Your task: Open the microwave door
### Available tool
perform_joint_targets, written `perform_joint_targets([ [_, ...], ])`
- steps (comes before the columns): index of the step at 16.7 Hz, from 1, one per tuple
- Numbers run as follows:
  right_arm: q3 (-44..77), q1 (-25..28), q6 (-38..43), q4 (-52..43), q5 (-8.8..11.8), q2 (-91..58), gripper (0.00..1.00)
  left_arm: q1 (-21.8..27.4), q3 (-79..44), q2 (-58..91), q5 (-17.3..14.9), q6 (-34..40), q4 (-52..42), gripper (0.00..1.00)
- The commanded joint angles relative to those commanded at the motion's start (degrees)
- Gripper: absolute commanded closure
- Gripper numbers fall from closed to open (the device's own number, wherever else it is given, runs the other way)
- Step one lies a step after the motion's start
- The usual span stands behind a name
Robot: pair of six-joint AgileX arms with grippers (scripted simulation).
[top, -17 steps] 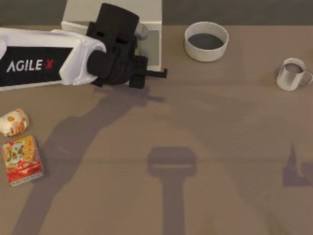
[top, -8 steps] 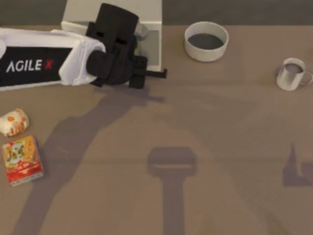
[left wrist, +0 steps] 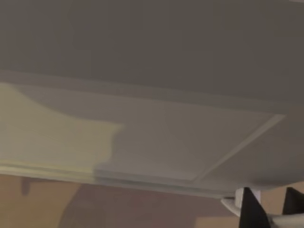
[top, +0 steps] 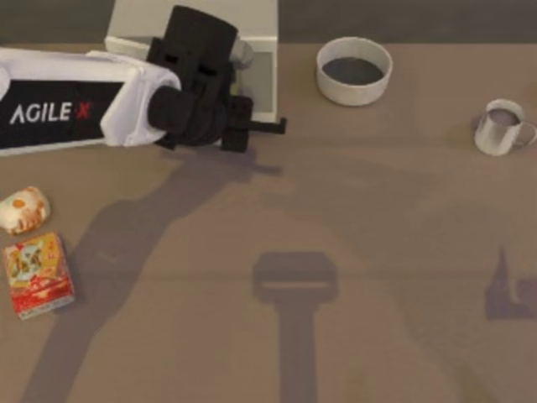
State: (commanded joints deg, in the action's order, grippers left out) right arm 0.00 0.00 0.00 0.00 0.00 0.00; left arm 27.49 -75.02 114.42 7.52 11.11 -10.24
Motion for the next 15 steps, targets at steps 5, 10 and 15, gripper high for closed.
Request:
perform_joint_targets([
  [5,0.00,0.00,0.00,0.00,0.00,0.00,0.00,0.00,0.00,0.00,0.00,0.00,0.00,1.00],
  [10,0.00,0.00,0.00,0.00,0.00,0.00,0.00,0.39,-0.04,0.04,-0.52,0.15,0.00,1.00],
  [15,0.00,0.00,0.00,0.00,0.00,0.00,0.00,-0.73,2.36,-1.82,-2.55,-2.82,1.23,1.00],
])
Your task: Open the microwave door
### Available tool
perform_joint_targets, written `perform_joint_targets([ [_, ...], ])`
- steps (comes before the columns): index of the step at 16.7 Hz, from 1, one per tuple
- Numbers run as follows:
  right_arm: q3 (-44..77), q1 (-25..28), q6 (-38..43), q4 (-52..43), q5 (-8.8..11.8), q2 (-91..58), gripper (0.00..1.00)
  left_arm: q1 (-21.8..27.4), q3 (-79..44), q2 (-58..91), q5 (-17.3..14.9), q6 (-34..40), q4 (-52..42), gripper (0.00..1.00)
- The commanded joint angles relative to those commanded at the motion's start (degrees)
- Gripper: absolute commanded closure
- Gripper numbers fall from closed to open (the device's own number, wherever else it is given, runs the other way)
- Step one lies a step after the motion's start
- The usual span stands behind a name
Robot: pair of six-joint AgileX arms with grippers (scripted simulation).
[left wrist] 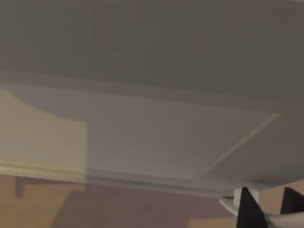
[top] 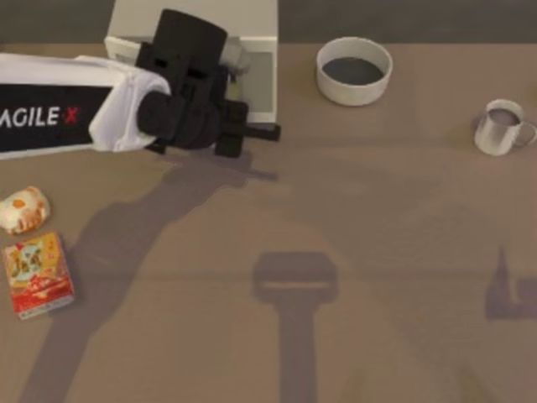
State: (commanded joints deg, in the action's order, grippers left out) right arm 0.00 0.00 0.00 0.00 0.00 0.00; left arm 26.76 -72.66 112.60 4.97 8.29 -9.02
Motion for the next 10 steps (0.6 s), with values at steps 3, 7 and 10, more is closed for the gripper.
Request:
perform_joint_targets([
  [3,0.00,0.00,0.00,0.00,0.00,0.00,0.00,-0.47,1.09,-0.48,-0.80,-1.15,0.30,1.00],
  [7,0.00,0.00,0.00,0.00,0.00,0.00,0.00,-0.47,1.09,-0.48,-0.80,-1.15,0.30,1.00],
  [10,0.00,0.00,0.00,0.00,0.00,0.00,0.00,-0.47,1.09,-0.48,-0.80,-1.15,0.30,1.00],
])
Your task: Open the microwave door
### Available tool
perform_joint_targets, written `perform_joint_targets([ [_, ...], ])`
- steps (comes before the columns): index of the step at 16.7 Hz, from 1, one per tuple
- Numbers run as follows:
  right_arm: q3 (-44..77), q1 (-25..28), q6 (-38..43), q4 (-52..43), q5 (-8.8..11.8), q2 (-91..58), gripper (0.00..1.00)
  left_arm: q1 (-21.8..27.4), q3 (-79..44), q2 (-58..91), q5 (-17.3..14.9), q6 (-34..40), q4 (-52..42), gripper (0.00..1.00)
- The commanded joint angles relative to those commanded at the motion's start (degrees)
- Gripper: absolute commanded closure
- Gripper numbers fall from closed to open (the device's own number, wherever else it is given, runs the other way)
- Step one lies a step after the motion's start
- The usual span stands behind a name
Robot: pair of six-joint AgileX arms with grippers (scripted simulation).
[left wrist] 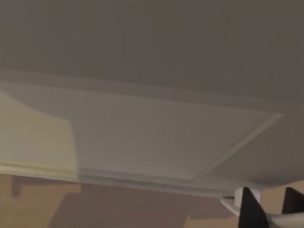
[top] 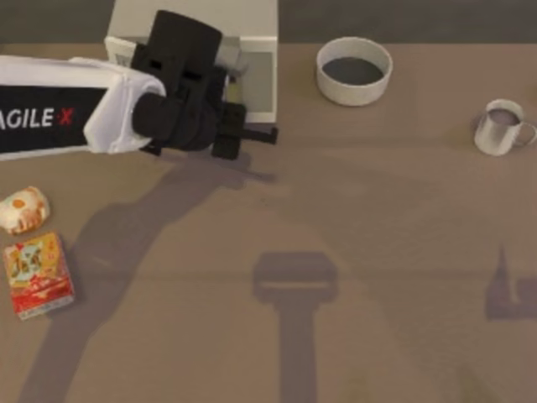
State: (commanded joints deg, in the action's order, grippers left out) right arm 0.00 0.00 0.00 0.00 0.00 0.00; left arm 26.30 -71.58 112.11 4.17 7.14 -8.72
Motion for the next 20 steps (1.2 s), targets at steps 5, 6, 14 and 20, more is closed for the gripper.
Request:
perform_joint_targets([
  [5,0.00,0.00,0.00,0.00,0.00,0.00,0.00,0.00,0.00,0.00,0.00,0.00,0.00,1.00],
  [6,0.00,0.00,0.00,0.00,0.00,0.00,0.00,0.00,0.00,0.00,0.00,0.00,0.00,1.00],
  [14,0.00,0.00,0.00,0.00,0.00,0.00,0.00,0.00,0.00,0.00,0.00,0.00,0.00,1.00],
  [20,0.00,0.00,0.00,0.00,0.00,0.00,0.00,-0.01,0.83,-0.44,-1.25,-0.93,0.16,1.00],
])
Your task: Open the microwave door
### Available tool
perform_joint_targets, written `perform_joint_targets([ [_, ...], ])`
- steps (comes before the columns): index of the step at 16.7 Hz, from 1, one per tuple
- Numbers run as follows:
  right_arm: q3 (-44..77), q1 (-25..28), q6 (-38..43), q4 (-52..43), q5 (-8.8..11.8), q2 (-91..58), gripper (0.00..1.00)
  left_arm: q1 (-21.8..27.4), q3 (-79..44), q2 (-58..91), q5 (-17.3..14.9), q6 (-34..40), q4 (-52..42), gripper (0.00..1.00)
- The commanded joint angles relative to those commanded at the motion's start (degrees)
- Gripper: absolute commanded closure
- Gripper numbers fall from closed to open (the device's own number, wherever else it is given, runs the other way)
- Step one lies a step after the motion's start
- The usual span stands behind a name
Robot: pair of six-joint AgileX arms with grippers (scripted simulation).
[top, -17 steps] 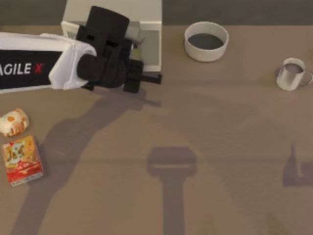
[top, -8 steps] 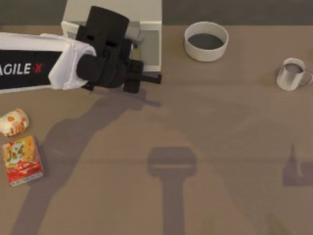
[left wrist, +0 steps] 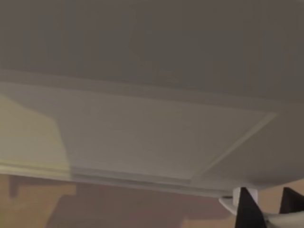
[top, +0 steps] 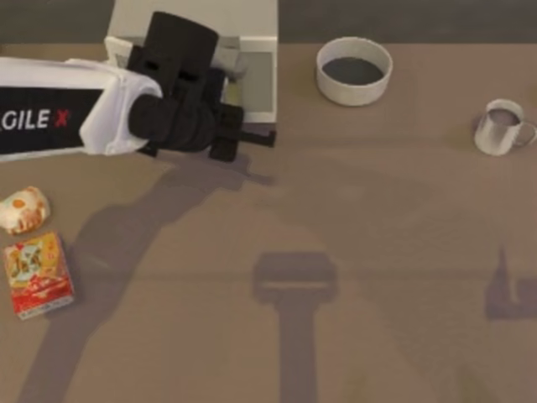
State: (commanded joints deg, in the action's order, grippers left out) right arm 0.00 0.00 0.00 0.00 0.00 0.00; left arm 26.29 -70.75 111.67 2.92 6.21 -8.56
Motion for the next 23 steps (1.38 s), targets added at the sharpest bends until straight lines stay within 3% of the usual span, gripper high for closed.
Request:
perform_joint_targets([
  [6,0.00,0.00,0.00,0.00,0.00,0.00,0.00,-1.41,2.29,-1.73,-2.34,-3.25,0.94,1.00],
  [23,0.00,0.00,0.00,0.00,0.00,0.00,0.00,-1.41,2.29,-1.73,-2.34,-3.25,0.94,1.00],
])
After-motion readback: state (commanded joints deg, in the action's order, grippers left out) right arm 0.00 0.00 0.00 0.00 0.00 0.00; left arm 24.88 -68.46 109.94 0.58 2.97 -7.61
